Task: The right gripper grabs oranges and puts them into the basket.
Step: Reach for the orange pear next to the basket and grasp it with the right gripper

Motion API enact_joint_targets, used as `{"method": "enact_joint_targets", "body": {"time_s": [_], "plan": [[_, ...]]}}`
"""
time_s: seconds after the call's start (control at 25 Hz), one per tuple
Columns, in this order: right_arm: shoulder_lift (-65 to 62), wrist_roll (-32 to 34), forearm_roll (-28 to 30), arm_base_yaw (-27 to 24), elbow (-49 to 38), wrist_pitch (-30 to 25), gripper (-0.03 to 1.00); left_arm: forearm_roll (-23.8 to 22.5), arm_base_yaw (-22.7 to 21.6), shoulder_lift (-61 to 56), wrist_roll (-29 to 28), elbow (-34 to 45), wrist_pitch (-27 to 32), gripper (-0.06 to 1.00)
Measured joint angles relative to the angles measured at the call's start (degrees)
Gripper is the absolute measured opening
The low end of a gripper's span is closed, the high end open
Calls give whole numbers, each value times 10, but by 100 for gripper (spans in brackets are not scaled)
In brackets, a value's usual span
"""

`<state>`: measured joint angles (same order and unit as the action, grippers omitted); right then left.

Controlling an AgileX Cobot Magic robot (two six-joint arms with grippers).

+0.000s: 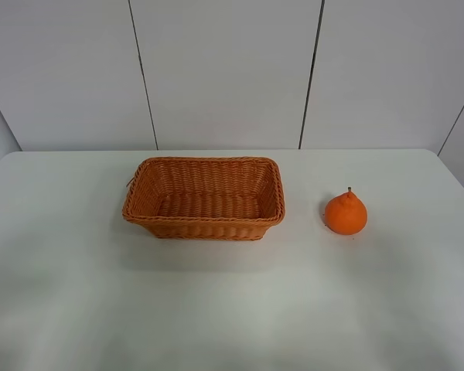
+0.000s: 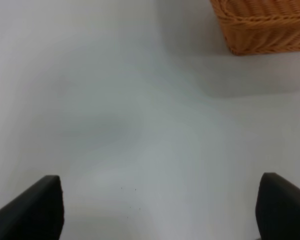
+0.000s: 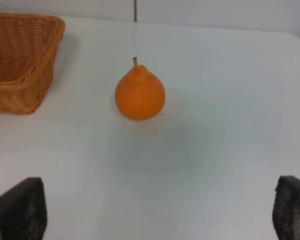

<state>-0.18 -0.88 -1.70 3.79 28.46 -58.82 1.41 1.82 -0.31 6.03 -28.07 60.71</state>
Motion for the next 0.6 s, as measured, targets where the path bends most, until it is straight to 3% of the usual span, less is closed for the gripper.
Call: {"method": "enact_joint_targets", "body": {"time_s": [0.44, 0.6], "plan": [[0, 0, 0, 0, 0, 2, 69, 0, 0, 0, 0, 0, 0, 88], [34, 18, -2, 0, 35, 45, 69, 0, 0, 0, 0, 0, 0, 88]]}}
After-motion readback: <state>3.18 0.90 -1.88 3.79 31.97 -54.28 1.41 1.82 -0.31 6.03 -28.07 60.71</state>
